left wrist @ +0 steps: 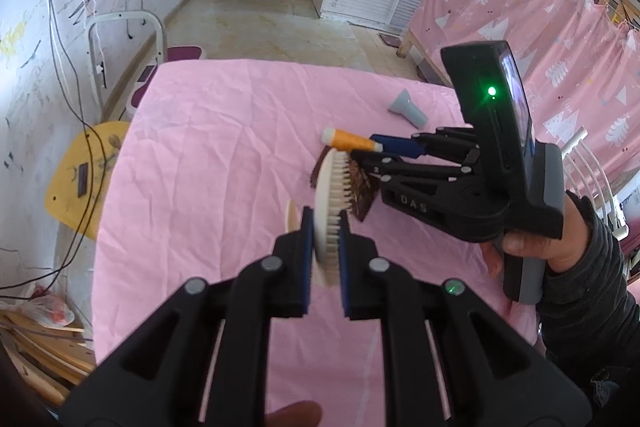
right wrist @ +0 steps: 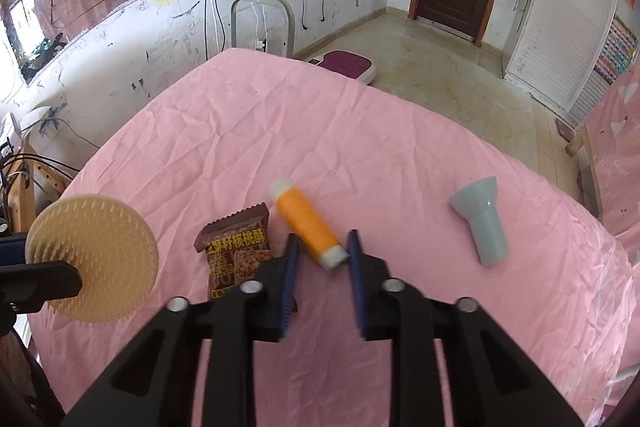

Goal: Collect trash
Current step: 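Grasp the orange thread spool with the right tool while the left tool holds the brush, then lift the brush with the left tool while the right tool lifts the spool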

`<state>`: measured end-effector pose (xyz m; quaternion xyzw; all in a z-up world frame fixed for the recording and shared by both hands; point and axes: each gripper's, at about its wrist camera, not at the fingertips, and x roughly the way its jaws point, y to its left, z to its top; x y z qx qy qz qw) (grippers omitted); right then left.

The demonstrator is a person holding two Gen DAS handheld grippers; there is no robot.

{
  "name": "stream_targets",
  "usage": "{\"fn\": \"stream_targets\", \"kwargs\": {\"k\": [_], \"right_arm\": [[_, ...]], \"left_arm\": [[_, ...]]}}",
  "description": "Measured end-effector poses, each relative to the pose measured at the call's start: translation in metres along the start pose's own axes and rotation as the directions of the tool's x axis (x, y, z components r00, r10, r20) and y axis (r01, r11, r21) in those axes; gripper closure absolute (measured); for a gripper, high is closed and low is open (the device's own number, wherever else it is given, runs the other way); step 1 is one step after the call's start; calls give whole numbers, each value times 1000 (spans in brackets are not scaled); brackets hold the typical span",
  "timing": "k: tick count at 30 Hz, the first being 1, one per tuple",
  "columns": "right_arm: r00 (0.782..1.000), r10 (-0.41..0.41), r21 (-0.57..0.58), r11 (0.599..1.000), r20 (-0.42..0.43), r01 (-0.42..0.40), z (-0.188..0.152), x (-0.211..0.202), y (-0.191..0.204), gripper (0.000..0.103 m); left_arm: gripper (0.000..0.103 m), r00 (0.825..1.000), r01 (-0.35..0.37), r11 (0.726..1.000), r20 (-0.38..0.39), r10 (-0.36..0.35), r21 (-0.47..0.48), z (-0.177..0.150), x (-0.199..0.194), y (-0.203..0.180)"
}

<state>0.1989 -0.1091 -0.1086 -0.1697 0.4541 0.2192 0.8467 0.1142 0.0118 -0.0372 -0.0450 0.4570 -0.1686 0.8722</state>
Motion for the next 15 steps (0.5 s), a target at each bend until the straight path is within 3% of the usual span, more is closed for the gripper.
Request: {"fn": "stream_targets", "kwargs": {"k": [3, 15], "right_arm": [[1000, 2, 10, 1000, 10, -2, -1, -3, -3, 100], [992, -12, 94, 996, 124, 0, -16, -51, -26, 100]], "left_arm": [[93, 1000, -2, 1000, 1, 2, 5, 0, -1, -3], [93, 1000, -27, 998, 16, 26, 58, 4, -7, -32]]}}
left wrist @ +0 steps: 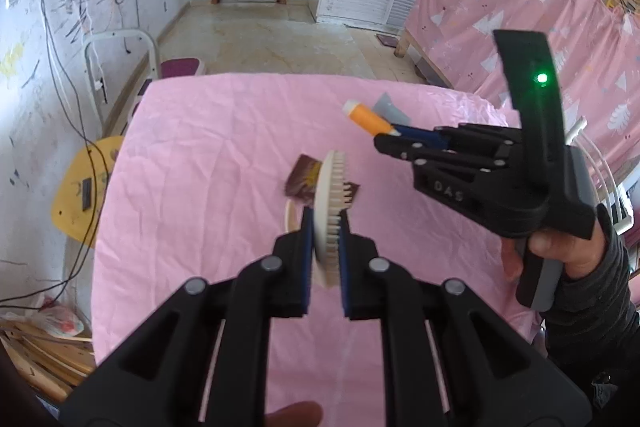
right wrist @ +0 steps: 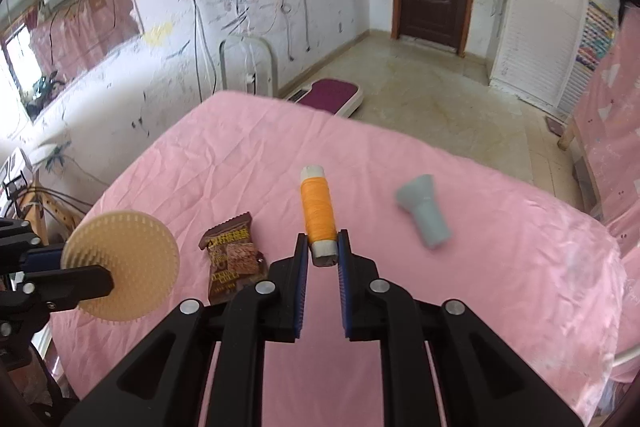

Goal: Collect trash
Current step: 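Lift the brush with the left tool while the right tool lifts the spool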

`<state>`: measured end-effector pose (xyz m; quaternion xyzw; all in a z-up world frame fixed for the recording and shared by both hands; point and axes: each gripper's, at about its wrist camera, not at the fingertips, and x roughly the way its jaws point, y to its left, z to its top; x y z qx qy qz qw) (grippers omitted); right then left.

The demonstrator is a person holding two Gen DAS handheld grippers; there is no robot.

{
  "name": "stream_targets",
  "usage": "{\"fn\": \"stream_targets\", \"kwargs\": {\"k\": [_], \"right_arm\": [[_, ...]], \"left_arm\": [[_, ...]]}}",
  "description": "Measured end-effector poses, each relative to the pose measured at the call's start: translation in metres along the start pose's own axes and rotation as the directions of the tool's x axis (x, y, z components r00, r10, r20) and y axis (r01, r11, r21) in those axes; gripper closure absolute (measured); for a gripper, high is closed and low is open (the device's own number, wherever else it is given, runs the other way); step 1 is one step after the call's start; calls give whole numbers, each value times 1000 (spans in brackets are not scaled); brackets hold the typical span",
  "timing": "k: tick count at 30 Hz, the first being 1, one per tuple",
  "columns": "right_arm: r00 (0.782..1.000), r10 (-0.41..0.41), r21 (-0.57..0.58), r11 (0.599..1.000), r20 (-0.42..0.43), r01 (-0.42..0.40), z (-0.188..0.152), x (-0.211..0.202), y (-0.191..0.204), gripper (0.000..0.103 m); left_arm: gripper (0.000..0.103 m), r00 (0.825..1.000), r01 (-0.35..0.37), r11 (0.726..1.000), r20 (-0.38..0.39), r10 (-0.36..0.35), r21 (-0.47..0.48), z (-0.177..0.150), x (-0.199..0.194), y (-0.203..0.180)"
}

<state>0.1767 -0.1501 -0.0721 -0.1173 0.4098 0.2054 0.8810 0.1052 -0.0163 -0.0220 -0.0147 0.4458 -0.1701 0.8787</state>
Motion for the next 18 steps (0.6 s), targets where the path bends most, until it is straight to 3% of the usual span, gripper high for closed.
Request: {"fn": "stream_targets", "kwargs": {"k": [9, 18], "right_arm": [[994, -38, 91, 995, 105, 29, -22, -55, -43, 100], [973, -118, 210, 975, 201, 75, -60, -116, -101, 100]], "left_arm": [[93, 1000, -10, 997, 4, 10, 81, 7, 3, -44], [93, 1000, 7, 983, 2, -7, 182, 17, 12, -105]]}}
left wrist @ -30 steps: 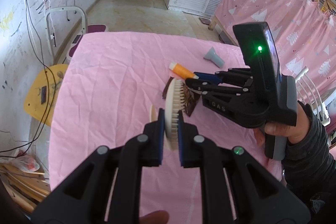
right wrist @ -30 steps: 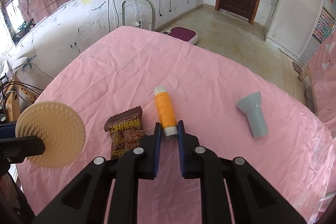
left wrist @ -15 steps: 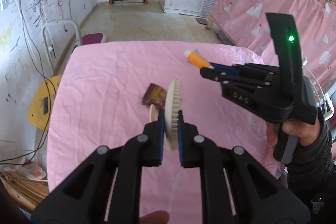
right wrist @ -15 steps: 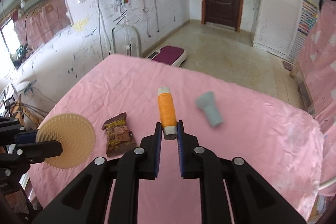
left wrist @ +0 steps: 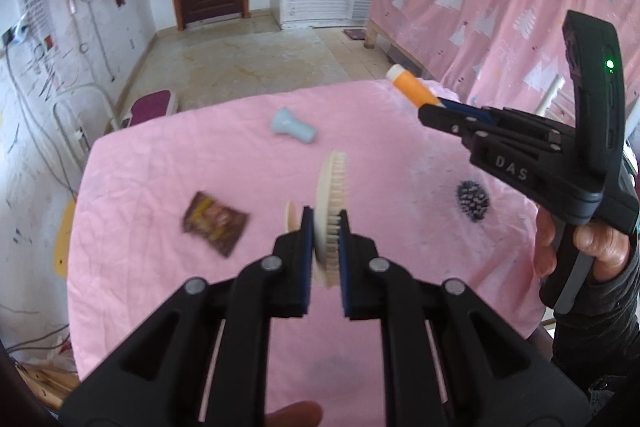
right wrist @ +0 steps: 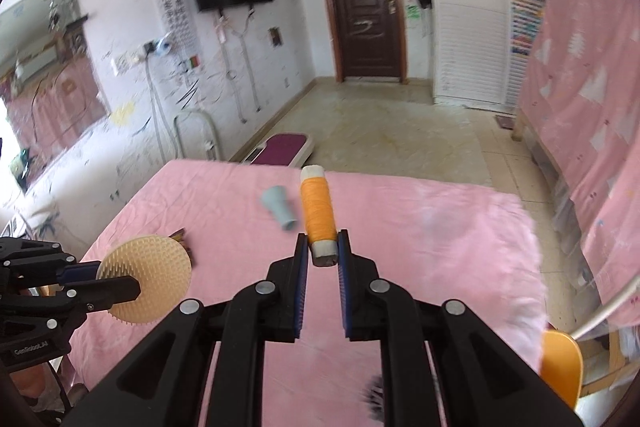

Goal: Collect trash
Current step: 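Lift the brush with the left tool while the right tool lifts the spool, then carry the brush and spool to the orange basket and open both tools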

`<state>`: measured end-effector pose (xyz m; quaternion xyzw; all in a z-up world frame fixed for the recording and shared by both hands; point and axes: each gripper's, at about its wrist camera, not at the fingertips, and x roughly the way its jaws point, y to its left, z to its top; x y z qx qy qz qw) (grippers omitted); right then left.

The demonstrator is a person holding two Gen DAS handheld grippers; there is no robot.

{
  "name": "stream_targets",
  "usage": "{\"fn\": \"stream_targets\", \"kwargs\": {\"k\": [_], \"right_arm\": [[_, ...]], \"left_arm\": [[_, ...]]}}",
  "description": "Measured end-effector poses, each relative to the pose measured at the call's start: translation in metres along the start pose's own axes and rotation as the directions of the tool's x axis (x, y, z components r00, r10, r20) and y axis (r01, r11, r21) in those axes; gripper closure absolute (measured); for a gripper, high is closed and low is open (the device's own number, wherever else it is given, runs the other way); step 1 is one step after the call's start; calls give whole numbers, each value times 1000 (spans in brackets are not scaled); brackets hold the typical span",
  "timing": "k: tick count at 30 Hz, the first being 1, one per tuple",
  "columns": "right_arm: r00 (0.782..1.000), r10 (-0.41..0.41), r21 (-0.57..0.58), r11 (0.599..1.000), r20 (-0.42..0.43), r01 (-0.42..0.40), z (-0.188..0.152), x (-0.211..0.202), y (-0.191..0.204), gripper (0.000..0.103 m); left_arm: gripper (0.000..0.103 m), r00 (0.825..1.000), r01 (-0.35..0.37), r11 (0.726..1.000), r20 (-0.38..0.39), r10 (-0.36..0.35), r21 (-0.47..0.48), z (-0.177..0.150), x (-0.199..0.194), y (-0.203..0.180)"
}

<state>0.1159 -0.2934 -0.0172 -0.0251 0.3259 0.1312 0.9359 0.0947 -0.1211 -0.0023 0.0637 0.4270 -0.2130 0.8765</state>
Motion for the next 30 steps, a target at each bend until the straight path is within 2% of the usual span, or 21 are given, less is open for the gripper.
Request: {"fn": "stream_targets", "kwargs": {"k": [9, 12, 22, 30], "right_arm": [[992, -107, 130, 987, 63, 98, -32, -57, -85, 99], [987, -148, 174, 976, 67, 135, -46, -71, -112, 99], [967, -254, 293, 927, 34, 233, -101, -104, -188, 99], [960, -281, 381, 888, 4, 258, -141, -115, -228, 99]], "left_arm": [[93, 999, 48, 992, -13, -47, 116, 18, 16, -73], [93, 995, 93, 985, -40, -88, 146, 23, 23, -96], [93, 982, 186, 954, -84, -170, 234, 38, 41, -171], [93, 964, 262, 928, -113, -240, 265, 51, 61, -232]]}}
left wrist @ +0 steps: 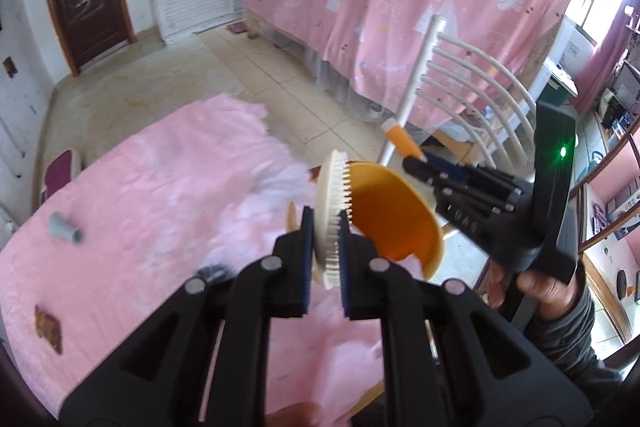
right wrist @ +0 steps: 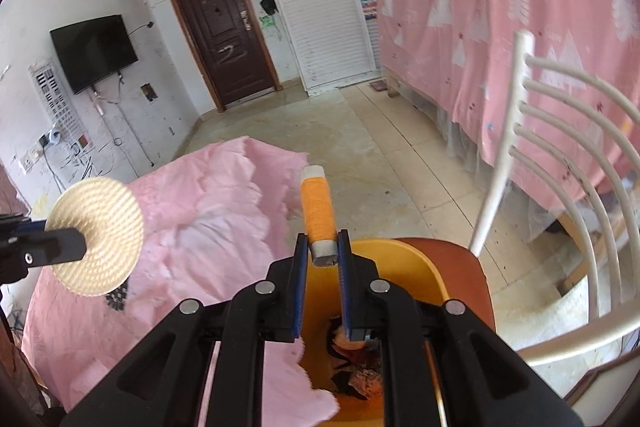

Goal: Collect trash
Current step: 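Carry the brush and spool to the orange basket and open both tools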

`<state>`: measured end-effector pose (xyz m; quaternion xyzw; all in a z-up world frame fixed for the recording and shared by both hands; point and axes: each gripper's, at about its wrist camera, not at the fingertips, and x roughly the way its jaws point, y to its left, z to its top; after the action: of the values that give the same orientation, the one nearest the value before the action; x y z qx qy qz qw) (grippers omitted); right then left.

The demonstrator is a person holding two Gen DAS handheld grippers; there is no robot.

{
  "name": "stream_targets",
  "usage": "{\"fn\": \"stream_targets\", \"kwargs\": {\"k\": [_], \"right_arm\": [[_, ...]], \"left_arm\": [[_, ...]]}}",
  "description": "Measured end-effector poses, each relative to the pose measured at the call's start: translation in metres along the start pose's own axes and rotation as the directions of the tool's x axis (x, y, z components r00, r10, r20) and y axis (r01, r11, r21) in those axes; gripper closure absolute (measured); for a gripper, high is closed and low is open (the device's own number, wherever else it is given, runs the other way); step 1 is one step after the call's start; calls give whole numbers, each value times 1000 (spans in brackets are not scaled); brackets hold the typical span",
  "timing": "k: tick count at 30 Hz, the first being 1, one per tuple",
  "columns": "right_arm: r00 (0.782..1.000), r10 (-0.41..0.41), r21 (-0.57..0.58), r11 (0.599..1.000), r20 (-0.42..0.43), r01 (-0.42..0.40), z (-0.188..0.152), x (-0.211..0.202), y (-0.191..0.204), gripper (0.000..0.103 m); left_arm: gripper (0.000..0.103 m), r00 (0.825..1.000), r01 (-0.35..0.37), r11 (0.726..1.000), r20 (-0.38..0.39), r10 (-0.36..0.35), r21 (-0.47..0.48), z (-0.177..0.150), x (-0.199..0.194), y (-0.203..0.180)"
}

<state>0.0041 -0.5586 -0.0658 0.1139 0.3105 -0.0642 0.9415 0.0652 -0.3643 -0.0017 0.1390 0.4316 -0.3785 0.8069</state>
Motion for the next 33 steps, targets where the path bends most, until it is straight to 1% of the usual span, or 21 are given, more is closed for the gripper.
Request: {"fn": "stream_targets", "kwargs": {"k": [6, 9, 11, 12, 13, 14, 15, 22, 23, 25, 29, 32, 33], "right_arm": [[1000, -5, 50, 999, -11, 6, -11, 2, -25, 99], [1000, -4, 67, 998, -19, 6, -15, 3, -29, 99], [1000, -1, 71, 998, -27, 3, -16, 5, -30, 99], [1000, -1, 71, 997, -30, 3, -17, 6, -30, 99], [999, -3, 71, 997, -34, 5, -17, 7, -30, 99], [999, -4, 73, 997, -40, 7, -17, 9, -30, 99], [999, -7, 80, 997, -50, 11, -18, 11, -31, 99], [997, -24, 80, 996, -73, 30, -18, 19, -25, 98], [997, -25, 80, 996, -74, 31, -17, 18, -23, 98], [997, -34, 77, 996, -74, 40, -16, 18, -20, 97], [996, -42, 74, 996, -75, 48, -12, 17, -12, 95], [997, -42, 59, 997, -65, 46, -7, 14, -1, 88], [997, -41, 50, 998, -61, 44, -5, 13, 4, 79]], "left_arm": [[93, 999, 24, 999, -33, -23, 34, 12, 30, -29], [93, 998, 31, 999, -47, -29, 38, 19, 44, -39], [93, 997, 50, 998, -64, -47, 37, 20, 53, -43], [88, 997, 44, 998, -69, -42, 34, 21, 56, -43], [75, 996, 42, 999, -74, -40, 27, 21, 58, -42], [71, 996, 48, 999, -80, -47, 17, 20, 60, -41], [68, 996, 49, 999, -81, -47, 14, 20, 60, -39], [67, 997, 41, 999, -71, -43, -20, 13, 48, -22], [67, 997, 39, 999, -67, -41, -23, 12, 45, -20], [59, 998, 27, 999, -47, -29, -32, 9, 38, -12], [59, 999, 16, 998, -28, -18, -63, 2, 23, 7], [58, 1000, 0, 996, -7, -1, -84, -3, 10, 21], [55, 1000, -2, 996, -2, 2, -91, -4, 7, 24]]}}
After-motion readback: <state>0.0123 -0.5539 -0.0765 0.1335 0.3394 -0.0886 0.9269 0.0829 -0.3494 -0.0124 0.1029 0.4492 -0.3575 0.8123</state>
